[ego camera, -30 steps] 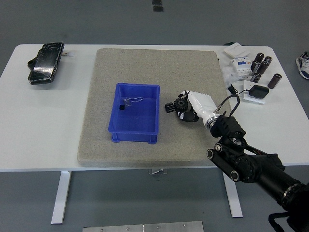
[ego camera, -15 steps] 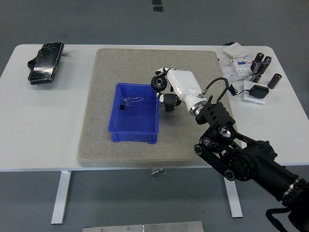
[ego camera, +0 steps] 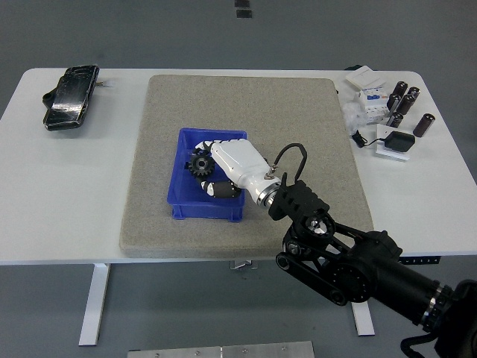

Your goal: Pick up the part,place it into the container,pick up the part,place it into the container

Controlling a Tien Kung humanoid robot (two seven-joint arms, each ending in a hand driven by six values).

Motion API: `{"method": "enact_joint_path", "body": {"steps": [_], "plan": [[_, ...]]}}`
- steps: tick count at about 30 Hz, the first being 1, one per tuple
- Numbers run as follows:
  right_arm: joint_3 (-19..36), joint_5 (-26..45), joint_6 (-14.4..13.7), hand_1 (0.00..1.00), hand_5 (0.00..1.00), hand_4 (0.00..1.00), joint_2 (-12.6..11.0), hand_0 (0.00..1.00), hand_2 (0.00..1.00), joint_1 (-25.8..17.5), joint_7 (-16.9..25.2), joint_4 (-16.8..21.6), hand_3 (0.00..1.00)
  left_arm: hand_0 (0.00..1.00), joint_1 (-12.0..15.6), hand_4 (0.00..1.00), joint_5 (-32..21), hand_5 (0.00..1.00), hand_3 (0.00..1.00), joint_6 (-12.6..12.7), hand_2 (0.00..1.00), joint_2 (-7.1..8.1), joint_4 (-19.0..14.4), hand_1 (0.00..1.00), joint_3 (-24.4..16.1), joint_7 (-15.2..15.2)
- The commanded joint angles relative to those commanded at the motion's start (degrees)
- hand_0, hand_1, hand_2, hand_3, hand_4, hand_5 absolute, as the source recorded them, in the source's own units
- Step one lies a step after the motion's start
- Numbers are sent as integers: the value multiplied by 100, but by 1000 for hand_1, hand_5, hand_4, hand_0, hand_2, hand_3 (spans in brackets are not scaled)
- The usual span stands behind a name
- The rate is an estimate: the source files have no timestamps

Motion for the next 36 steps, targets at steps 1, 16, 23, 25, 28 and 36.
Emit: {"method": "enact_joint_path", "body": {"steps": [1, 16, 23, 25, 28, 36], "plan": [[2, 1, 15, 774, 356, 730, 3, 730, 797, 2, -1, -9, 808, 639, -3, 653, 7, 270, 596, 0, 579, 1, 0, 616, -7, 0], [551, 618, -220, 921, 441, 934, -126, 934, 952, -258, 226, 329, 998, 639, -13, 652, 23, 273, 593, -12, 577, 1, 0, 617, -24, -8], [1612, 1214, -475, 802, 398, 886, -822, 778, 863, -895, 326, 554, 938, 639, 12, 652, -14, 273, 593, 0, 578, -1, 0, 616, -18, 1], [1824, 1365, -465, 802, 398, 886, -991, 778, 863, -1042, 348, 460, 938, 639, 21, 652, -20, 273, 593, 6, 578, 1, 0, 616, -23, 6], [1891, 1564, -425, 758, 337, 817, -1103, 716, 845, -1248, 384, 304, 905, 639, 32, 644, -7, 268, 592, 7, 577, -4, 0, 616, -32, 17], [1151, 1628, -261, 743, 336, 810, -876, 699, 840, -1154, 376, 21, 901, 639, -5, 641, 109, 266, 592, -13, 576, -8, 0, 616, -93, -7]]}}
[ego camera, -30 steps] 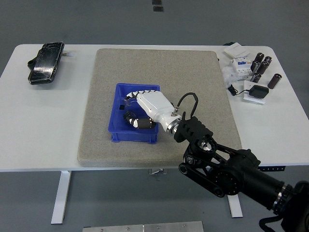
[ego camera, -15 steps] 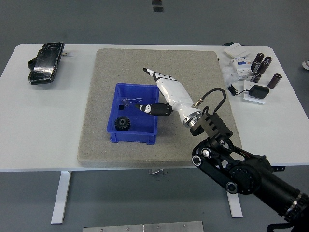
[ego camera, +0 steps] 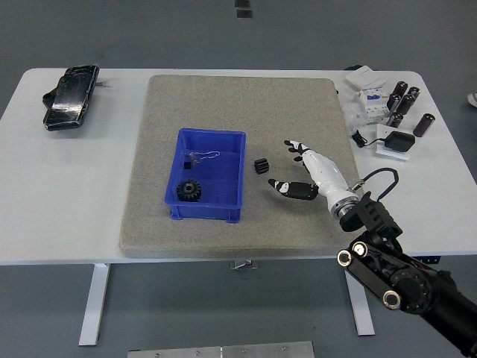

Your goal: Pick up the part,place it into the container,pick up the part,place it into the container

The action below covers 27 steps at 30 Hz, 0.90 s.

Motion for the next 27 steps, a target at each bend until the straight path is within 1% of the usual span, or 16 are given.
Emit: {"method": "enact_joint_path", "body": {"steps": [5, 7, 8, 12, 13, 14, 19, 20, 25, 26, 27], "plan": [[-396, -70, 100, 741, 347, 819, 99, 696, 837, 252, -46, -176, 899, 639, -13, 637, -23, 265, 591, 1, 575, 1, 0, 616, 28, 2], [-500, -106, 129, 741, 347, 819, 121, 696, 837, 333, -68, -258, 899, 639, -12, 637, -41, 265, 591, 3, 575, 3, 0, 616, 42, 9], [-562, -132, 151, 729, 329, 805, 137, 690, 817, 385, -82, -324, 888, 639, -12, 632, -48, 268, 591, 6, 575, 5, 0, 616, 47, 15], [-736, -165, 205, 729, 329, 805, 163, 690, 817, 509, -120, -483, 888, 639, -16, 632, -63, 268, 591, 9, 575, 7, 0, 616, 59, 15], [-778, -170, 213, 729, 329, 805, 166, 690, 817, 534, -126, -504, 888, 639, -18, 632, -62, 268, 591, 8, 575, 7, 0, 616, 58, 13], [-819, -178, 217, 691, 313, 788, 169, 673, 758, 558, -131, -517, 839, 639, -19, 629, -65, 267, 590, 8, 575, 7, 0, 615, 61, 10], [-996, -218, 195, 691, 313, 788, 194, 673, 758, 633, -123, -509, 839, 639, -22, 629, -62, 267, 590, 6, 575, 8, 0, 615, 64, 5], [-1024, -224, 188, 583, 206, 660, 200, 631, 642, 640, -119, -504, 701, 639, -23, 627, -58, 265, 591, 6, 575, 8, 0, 616, 60, 4], [-1153, -269, 164, 583, 206, 660, 209, 631, 642, 666, -137, -507, 701, 639, -30, 627, -51, 265, 591, 5, 575, 9, 0, 616, 54, -4], [-1172, -278, 148, 527, 10, 503, 206, 597, 540, 667, -138, -510, 635, 639, -31, 625, -54, 261, 591, 5, 575, 9, 0, 617, 54, -6], [-1187, -289, 131, 527, 10, 503, 203, 597, 540, 667, -141, -509, 635, 639, -31, 625, -56, 261, 591, 6, 575, 10, 0, 617, 55, -7]]}}
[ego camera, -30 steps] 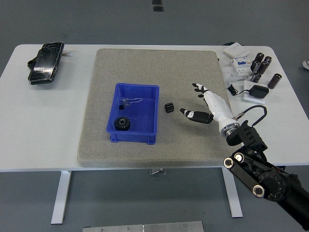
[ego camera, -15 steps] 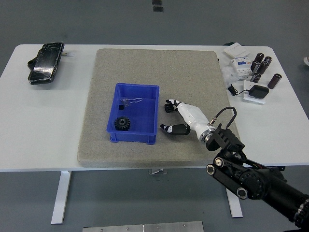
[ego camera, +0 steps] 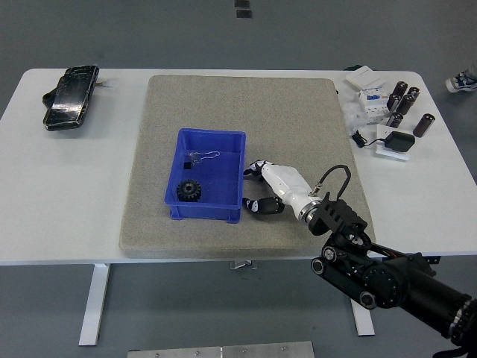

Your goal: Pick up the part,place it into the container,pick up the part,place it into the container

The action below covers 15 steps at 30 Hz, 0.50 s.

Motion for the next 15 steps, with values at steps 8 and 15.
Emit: {"method": "enact_joint_path", "body": {"steps": [8, 15], "plan": [[-30, -158, -142, 489, 2, 360, -12, 585, 442, 9, -63, 8, 475, 639, -5, 624, 2, 259, 592, 1, 576, 3, 0, 616, -3, -8], [-34, -310, -185, 440, 2, 151, -31, 560, 388, 6, -164, -28, 346, 639, -4, 623, 2, 256, 594, 7, 577, 2, 0, 617, -4, -23]]}}
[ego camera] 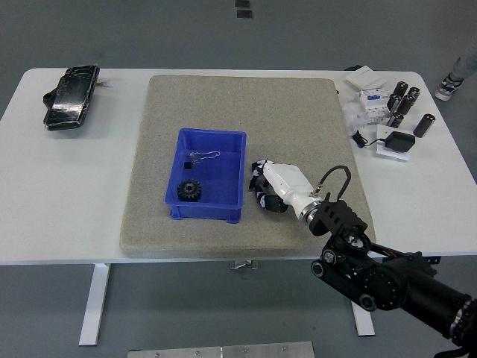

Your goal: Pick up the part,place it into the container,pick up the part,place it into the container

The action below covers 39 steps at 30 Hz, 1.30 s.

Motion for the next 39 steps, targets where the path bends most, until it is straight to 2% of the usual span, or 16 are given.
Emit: {"method": "enact_joint_path", "body": {"steps": [1, 2, 7, 8, 18, 25, 26, 31, 32, 37, 38, 39], "plan": [[12, -15, -7, 440, 2, 151, -3, 560, 388, 1, -6, -4, 346, 639, 0, 623, 1, 256, 594, 1, 577, 0, 0, 617, -2, -1], [28, -36, -15, 383, 2, 88, -8, 526, 373, 3, -12, -9, 335, 639, 1, 623, 4, 255, 595, 2, 578, -1, 0, 617, -5, -3], [170, -134, -23, 383, 2, 88, -45, 526, 373, 19, -32, -36, 335, 639, 4, 623, 12, 255, 595, 11, 578, 0, 0, 617, -18, -8], [226, -164, -22, 339, 2, 18, -58, 509, 366, 22, -36, -46, 318, 639, 5, 626, 9, 257, 596, 13, 580, -1, 0, 616, -17, -9], [772, -279, -27, 333, 2, 8, -196, 510, 359, 55, -23, -67, 318, 639, 11, 630, -3, 261, 596, 18, 581, -3, 0, 616, -14, -8], [823, 31, -19, 327, 2, 8, -220, 509, 359, 25, 133, 0, 314, 640, 14, 645, -14, 274, 597, 13, 583, -11, 0, 617, 3, -11], [778, 153, 67, 446, 2, 361, -224, 569, 504, 22, 172, 52, 469, 639, 16, 649, -14, 277, 598, 14, 584, -10, 0, 616, 4, -8], [517, 352, 557, 446, 2, 361, -151, 569, 504, 20, 157, 305, 469, 639, 20, 649, -3, 277, 598, 12, 584, -10, 0, 616, 2, -2], [460, 365, 647, 780, 108, 632, -120, 820, 827, 23, 137, 331, 866, 640, 21, 650, 0, 277, 598, 11, 586, -10, 0, 617, 3, -1], [312, 362, 915, 780, 108, 632, 23, 820, 827, 27, 55, 323, 866, 640, 23, 650, 17, 277, 598, 4, 586, -6, 0, 617, 3, 5], [311, 347, 938, 892, 203, 781, 41, 960, 948, 27, 45, 318, 998, 640, 22, 652, 21, 278, 598, 3, 586, -4, 0, 617, 0, 7], [314, 331, 954, 892, 203, 781, 53, 960, 948, 29, 38, 315, 998, 640, 21, 652, 23, 278, 598, 3, 586, -2, 0, 617, -1, 8]]}}
